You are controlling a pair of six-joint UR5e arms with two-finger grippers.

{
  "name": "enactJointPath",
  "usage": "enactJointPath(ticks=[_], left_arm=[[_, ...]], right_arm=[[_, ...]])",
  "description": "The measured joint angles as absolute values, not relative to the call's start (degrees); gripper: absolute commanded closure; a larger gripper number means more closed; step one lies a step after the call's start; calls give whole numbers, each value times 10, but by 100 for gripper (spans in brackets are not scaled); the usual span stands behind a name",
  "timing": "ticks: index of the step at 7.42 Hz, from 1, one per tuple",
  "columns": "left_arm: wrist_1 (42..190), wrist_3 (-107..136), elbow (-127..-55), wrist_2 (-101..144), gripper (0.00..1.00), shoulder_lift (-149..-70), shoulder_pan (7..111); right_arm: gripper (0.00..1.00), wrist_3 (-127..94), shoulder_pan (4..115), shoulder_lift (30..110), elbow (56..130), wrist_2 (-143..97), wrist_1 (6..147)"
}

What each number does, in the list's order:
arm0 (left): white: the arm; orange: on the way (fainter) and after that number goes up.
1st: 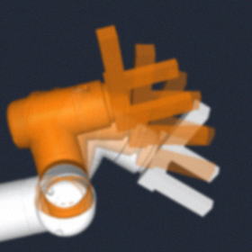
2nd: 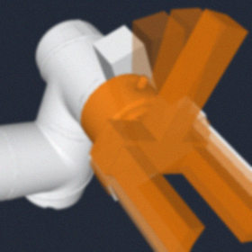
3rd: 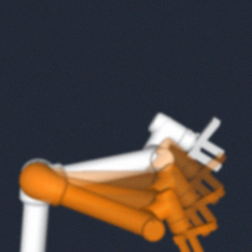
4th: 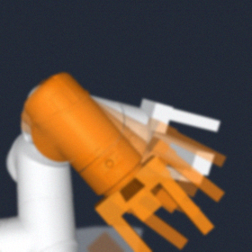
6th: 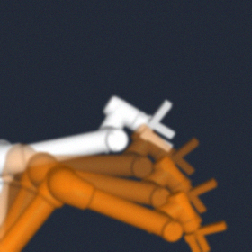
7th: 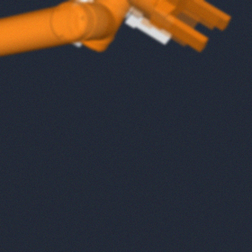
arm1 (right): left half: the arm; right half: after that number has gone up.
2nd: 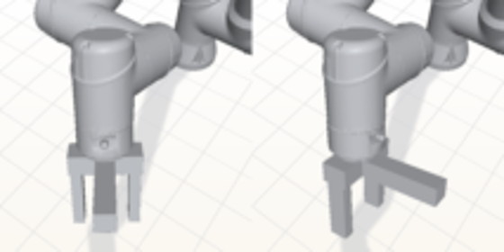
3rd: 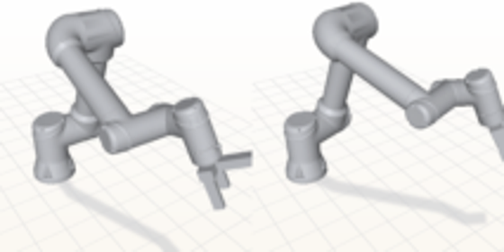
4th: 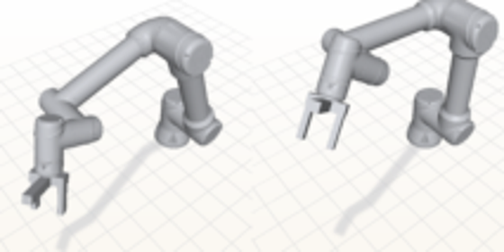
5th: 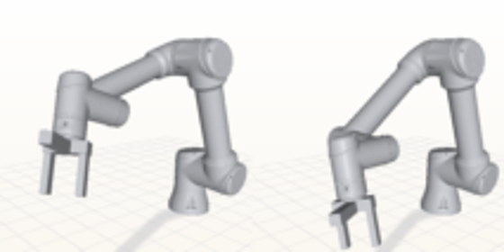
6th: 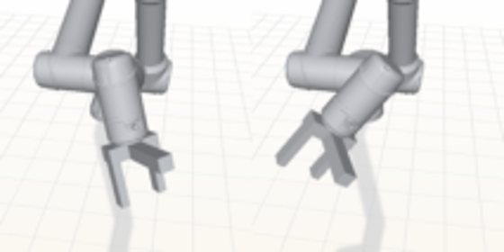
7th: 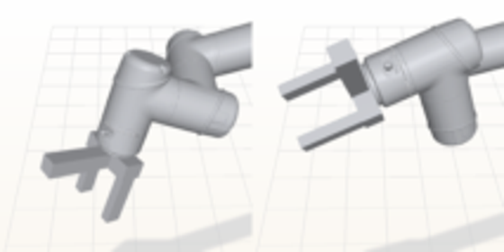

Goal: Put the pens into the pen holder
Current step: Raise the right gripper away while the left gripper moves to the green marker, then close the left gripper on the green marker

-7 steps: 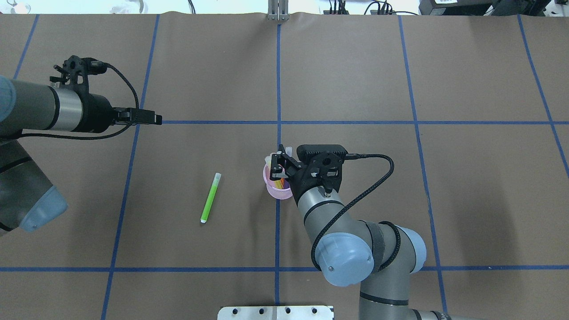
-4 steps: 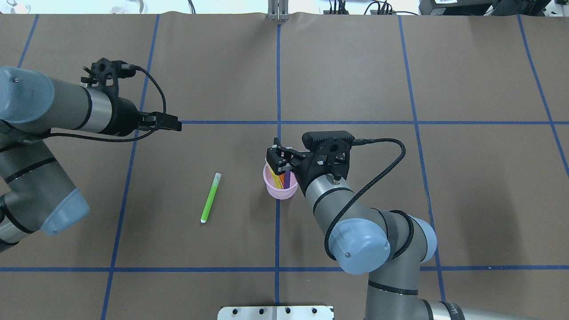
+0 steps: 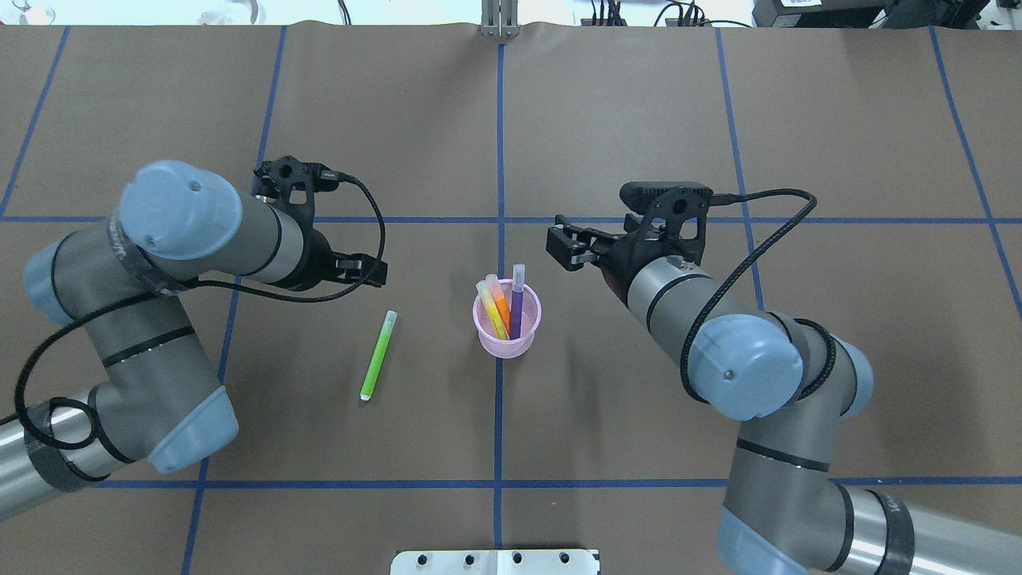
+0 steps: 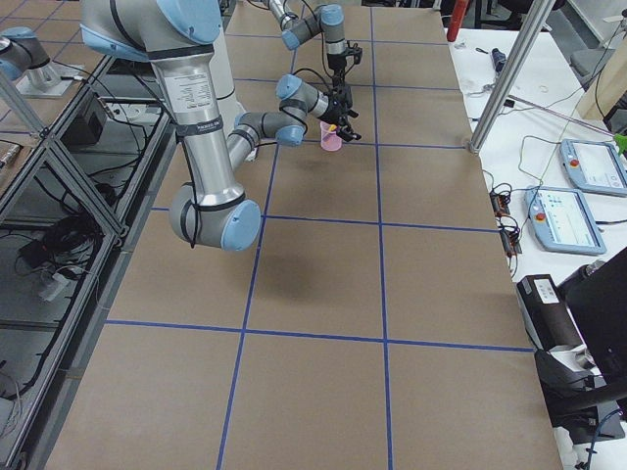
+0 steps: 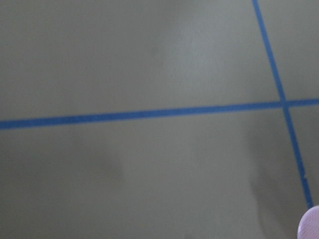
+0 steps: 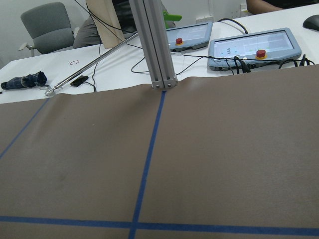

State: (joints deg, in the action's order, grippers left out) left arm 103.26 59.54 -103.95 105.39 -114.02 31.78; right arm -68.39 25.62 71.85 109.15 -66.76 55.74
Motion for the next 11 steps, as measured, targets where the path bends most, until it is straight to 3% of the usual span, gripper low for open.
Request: enactJointPath(ticks=[4,8,11], left_arm=[[985,510,-1024,1047,7,-1157,284],[970,485,-991,1047,30,-1184,277],[971,483,-976,1048,34,-1191,277]], right_arm=[[0,-646,306,789,1092,-730,508],[0,-624,315,816,1091,-746,506],[0,-620,316,823,1089,-749,505]])
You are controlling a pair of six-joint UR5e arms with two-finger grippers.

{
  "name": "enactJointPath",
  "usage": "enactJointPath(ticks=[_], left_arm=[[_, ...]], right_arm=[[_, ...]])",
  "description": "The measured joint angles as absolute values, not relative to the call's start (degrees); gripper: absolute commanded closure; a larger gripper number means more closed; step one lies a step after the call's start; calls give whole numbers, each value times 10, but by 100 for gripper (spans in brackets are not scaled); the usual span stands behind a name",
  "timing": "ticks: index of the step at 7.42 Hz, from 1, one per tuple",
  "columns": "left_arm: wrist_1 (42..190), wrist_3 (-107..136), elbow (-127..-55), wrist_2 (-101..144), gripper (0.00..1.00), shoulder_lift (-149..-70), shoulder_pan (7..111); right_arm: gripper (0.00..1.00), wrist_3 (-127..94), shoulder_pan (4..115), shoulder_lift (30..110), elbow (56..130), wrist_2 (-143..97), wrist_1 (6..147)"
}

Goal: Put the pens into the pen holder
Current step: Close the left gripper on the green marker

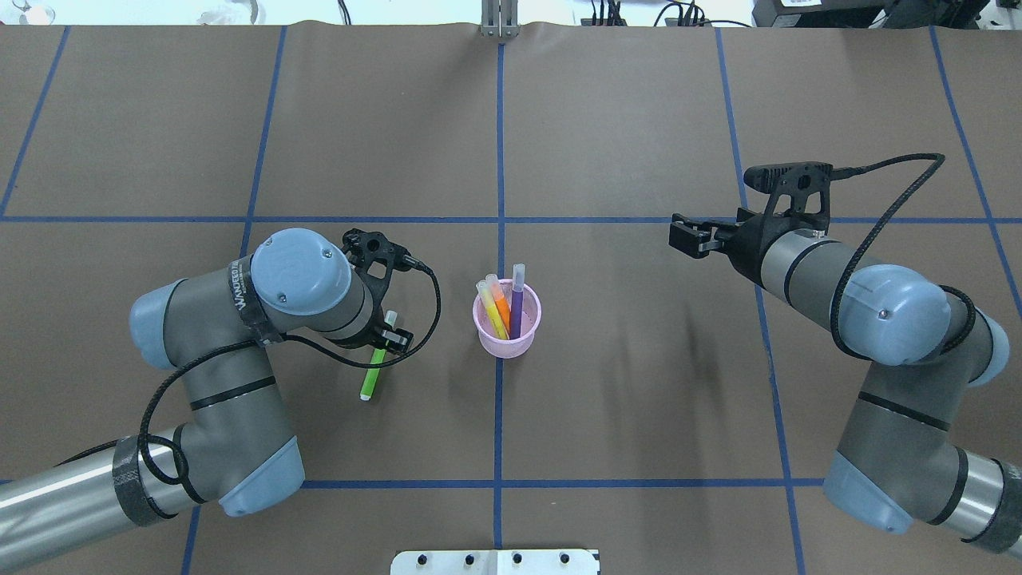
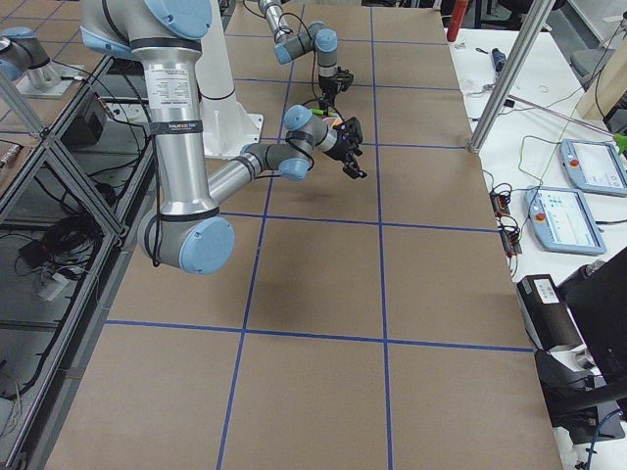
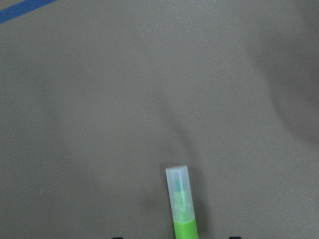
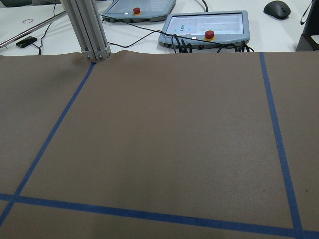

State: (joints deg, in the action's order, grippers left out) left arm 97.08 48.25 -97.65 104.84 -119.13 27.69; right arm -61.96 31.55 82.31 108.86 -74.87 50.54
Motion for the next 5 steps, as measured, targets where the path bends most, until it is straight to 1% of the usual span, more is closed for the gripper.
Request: enactJointPath(ticks=[1,2,3,5], left_arm=[[971,483,-972,1048,37,-1194,277],[970,483,-970,1049,45,-1196,277],[970,483,-968,1049,48,-1197,277],[970,484,-968,1049,48,-1198,277]], right_arm=[[0,-619,316,823,1088,-749,505],[0,-619,316,823,1088,-749,505],[0,-619,315,823,1087,-749,505],[0,-619,315,822,1087,-749,505]])
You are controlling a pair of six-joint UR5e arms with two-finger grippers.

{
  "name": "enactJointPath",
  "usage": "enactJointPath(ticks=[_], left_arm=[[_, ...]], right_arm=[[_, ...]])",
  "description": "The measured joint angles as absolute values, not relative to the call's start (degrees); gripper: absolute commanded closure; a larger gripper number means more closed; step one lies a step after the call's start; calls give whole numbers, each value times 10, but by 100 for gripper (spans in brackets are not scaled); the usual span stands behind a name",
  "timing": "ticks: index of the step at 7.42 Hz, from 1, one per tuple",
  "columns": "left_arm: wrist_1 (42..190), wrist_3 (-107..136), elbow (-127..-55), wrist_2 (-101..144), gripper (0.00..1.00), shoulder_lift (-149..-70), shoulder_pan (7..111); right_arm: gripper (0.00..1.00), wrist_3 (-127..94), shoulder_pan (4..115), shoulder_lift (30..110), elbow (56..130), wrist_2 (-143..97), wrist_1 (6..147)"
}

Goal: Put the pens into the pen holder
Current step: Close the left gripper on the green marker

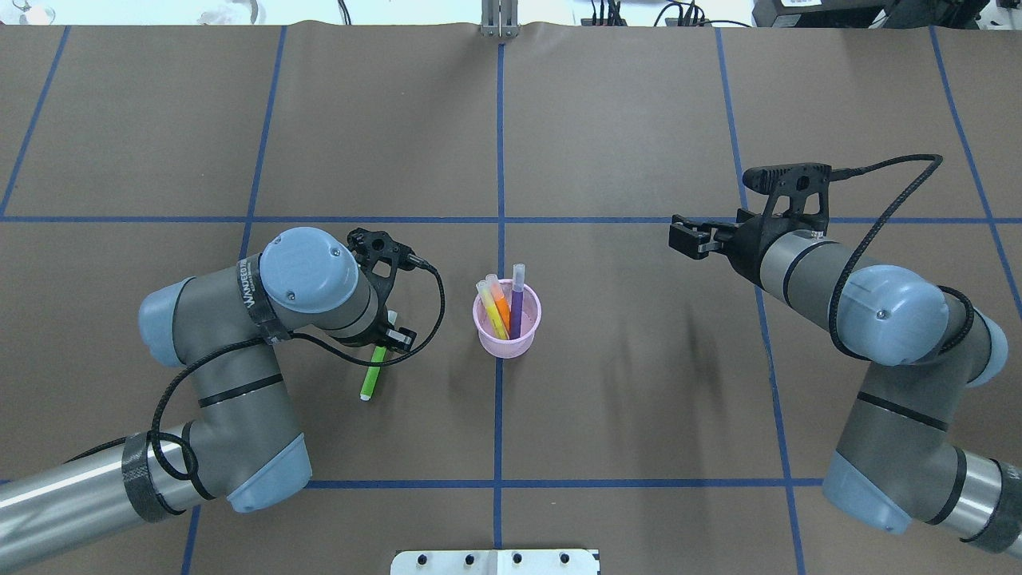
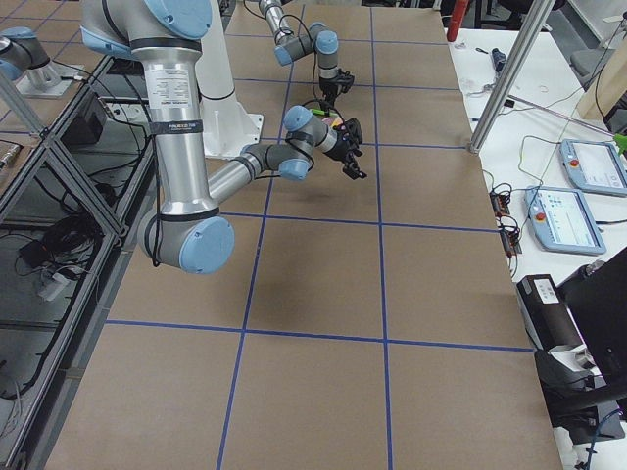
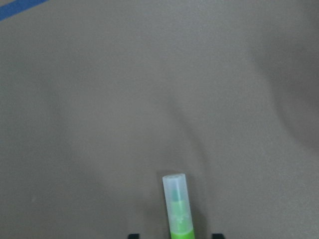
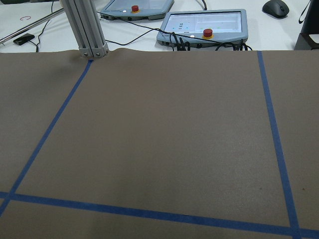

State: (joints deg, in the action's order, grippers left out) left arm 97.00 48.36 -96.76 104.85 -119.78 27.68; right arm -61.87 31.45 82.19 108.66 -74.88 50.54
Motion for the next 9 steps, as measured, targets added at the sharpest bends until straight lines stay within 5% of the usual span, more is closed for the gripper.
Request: enactJointPath(ticks=[7,8,9], left_arm=[[969,485,-961,1049,50,-1203,276],[969,485,-960,1049,55,-1203,276],[969,485,-960,1049,74,-1203,276]], right_arm=[[0,-620,315,820,1085,-748,505],[0,-620,315,820,1085,-748,505],[0,-620,315,820,1085,-748,505]])
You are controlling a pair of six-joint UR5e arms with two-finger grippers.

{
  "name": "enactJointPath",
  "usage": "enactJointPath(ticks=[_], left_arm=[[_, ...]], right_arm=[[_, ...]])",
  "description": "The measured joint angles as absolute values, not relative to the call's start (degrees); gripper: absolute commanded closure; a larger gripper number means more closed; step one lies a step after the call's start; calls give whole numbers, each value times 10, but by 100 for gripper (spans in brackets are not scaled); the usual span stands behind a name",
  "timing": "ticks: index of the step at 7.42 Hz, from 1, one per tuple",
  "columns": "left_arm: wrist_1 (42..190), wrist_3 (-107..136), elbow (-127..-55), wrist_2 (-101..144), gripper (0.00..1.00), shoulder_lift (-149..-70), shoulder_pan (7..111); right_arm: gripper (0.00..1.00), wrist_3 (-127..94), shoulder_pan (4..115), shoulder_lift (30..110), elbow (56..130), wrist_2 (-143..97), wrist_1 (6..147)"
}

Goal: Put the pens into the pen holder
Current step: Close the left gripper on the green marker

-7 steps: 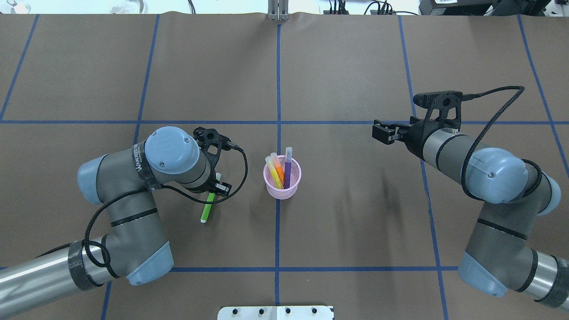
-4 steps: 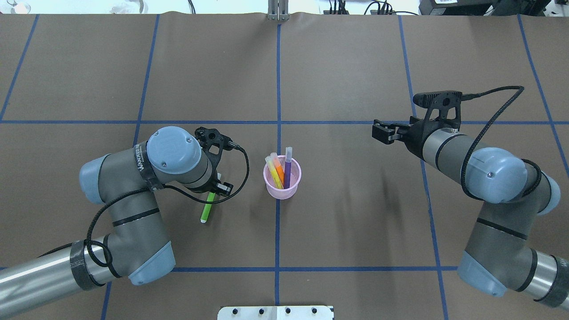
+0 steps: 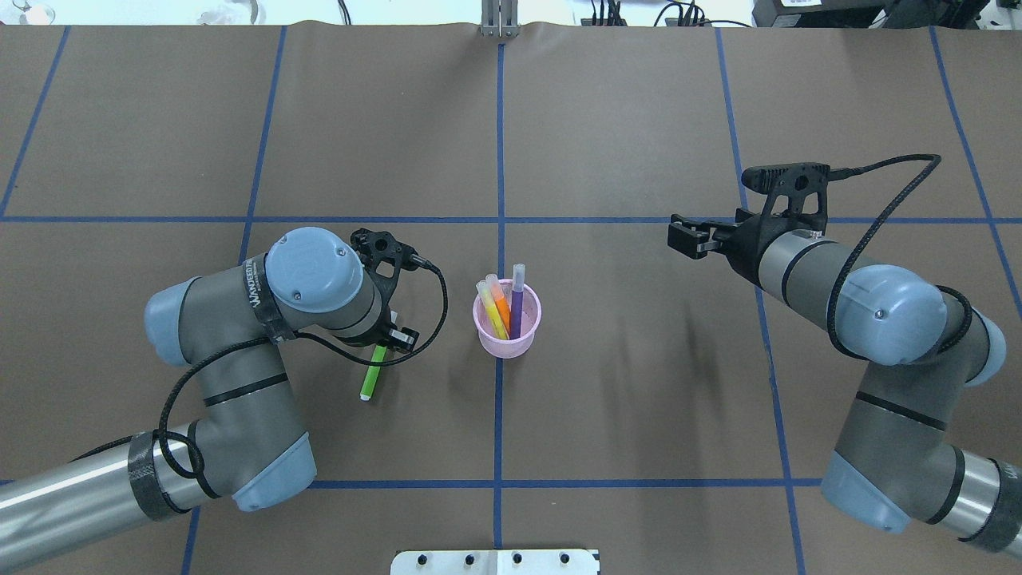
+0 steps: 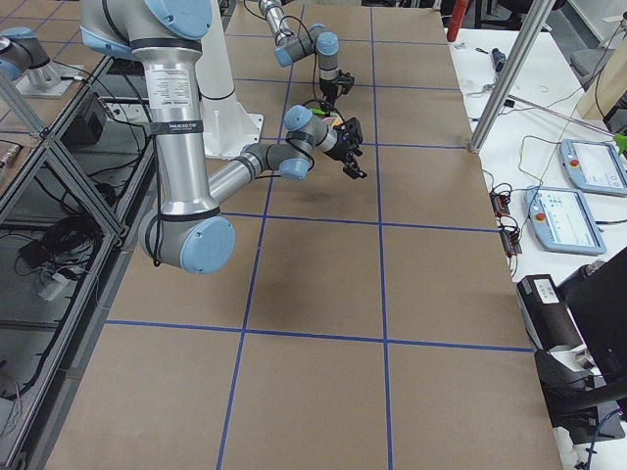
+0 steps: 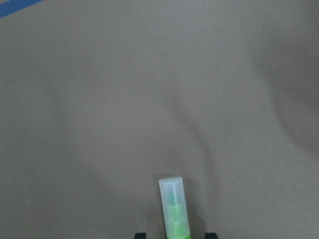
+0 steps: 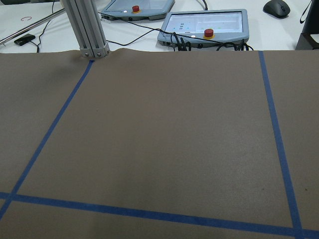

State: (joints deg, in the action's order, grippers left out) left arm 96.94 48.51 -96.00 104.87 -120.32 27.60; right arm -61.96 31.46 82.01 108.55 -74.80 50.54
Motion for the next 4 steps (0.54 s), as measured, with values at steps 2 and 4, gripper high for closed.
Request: enactJointPath(ticks=[2,4], left_arm=[[969,486,-960,1050,82,-1203,276],[969,487,-962,1051,100,-1203,276]], right_arm=[[0,-620,315,819,1086,-748,505],[0,-623,317,816,1087,-748,505]])
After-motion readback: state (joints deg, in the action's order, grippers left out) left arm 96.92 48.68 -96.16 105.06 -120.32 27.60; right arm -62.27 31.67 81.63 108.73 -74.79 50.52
